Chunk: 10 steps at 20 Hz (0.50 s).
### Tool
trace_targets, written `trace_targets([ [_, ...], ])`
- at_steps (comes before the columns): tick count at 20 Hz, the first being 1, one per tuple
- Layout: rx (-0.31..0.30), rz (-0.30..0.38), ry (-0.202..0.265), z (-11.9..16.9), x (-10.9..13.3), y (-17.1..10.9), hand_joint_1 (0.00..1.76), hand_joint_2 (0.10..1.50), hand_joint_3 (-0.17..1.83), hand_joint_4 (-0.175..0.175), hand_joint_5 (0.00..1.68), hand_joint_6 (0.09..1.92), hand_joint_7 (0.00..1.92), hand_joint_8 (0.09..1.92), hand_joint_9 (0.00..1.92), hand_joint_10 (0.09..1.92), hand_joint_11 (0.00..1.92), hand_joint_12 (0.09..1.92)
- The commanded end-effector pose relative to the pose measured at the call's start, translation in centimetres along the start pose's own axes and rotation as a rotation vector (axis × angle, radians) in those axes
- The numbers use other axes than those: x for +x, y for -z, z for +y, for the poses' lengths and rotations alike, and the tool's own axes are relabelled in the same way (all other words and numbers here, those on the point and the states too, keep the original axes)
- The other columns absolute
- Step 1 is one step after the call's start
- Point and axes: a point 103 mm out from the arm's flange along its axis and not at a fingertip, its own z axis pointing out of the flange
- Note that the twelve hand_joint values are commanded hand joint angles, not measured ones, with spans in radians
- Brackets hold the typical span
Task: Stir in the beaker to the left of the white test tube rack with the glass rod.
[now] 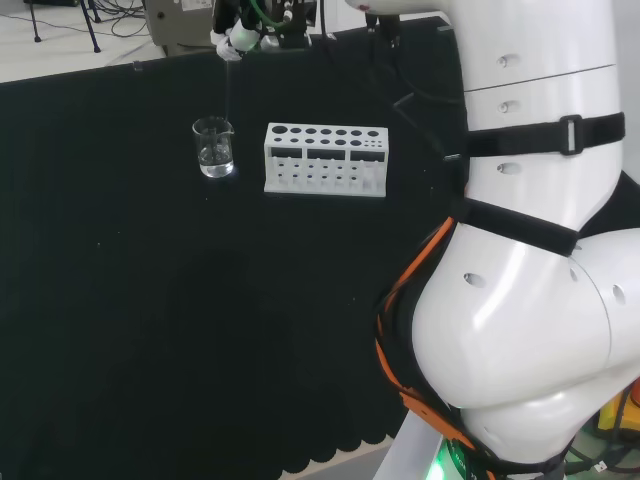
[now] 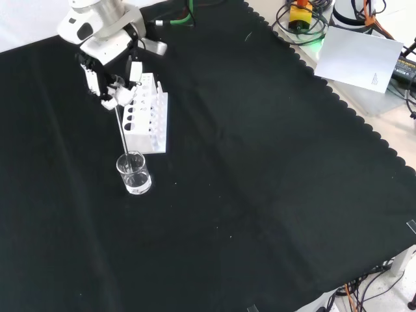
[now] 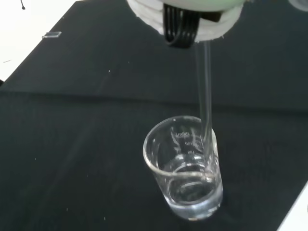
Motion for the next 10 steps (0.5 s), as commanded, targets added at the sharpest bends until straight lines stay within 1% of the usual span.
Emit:
trace_targets([
  [1,-0.01,0.007,0.005,-1.1,1.1,1.4,1.32,0.77,0.5,-0.175,1.26,0.33,1.24,0.96,1.85,0.39,1.69,0.6],
  [4,-0.018,0.018,0.025,-0.2,2.4,1.3,1.32,0.77,0.5,-0.175,1.26,0.33,1.24,0.96,1.85,0.39,1.69,0.6],
  [8,0.0,0.023,0.066,1.3,4.4,0.2,1.32,0.77,0.5,-0.175,1.26,0.33,1.24,0.96,1.85,0.39,1.69,0.6],
  [10,0.01,0.026,0.073,2.0,4.8,-0.4,1.32,0.77,0.5,-0.175,1.26,0.33,1.24,0.96,1.85,0.38,1.69,0.6],
])
